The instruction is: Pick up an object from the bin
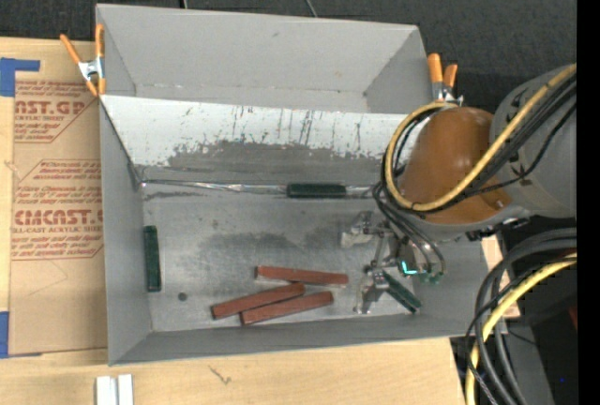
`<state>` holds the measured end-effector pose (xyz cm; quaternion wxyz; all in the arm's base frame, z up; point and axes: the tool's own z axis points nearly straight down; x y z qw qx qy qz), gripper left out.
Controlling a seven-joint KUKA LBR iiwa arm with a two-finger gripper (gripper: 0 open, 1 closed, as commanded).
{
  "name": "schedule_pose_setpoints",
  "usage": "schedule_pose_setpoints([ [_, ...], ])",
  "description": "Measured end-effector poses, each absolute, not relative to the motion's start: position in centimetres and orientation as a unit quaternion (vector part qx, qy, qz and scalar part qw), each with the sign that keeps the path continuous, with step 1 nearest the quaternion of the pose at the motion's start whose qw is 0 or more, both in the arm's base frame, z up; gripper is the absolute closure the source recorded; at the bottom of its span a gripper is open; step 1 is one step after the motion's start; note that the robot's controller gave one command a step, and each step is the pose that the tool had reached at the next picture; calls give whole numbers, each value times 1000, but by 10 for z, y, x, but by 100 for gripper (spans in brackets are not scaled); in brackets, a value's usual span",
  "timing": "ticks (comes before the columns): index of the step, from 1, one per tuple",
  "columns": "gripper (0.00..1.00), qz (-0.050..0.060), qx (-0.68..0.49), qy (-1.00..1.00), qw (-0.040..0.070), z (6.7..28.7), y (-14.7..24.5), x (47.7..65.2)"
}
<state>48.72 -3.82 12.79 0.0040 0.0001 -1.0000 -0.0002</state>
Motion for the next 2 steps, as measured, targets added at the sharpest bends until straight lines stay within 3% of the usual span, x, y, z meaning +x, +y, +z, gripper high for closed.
schedule_pose_setpoints([
  [1, 0, 0, 0, -1000, 0, 131, -38, 489],
  [2, 0, 1, 61, -998, -1, 87, 10, 484],
])
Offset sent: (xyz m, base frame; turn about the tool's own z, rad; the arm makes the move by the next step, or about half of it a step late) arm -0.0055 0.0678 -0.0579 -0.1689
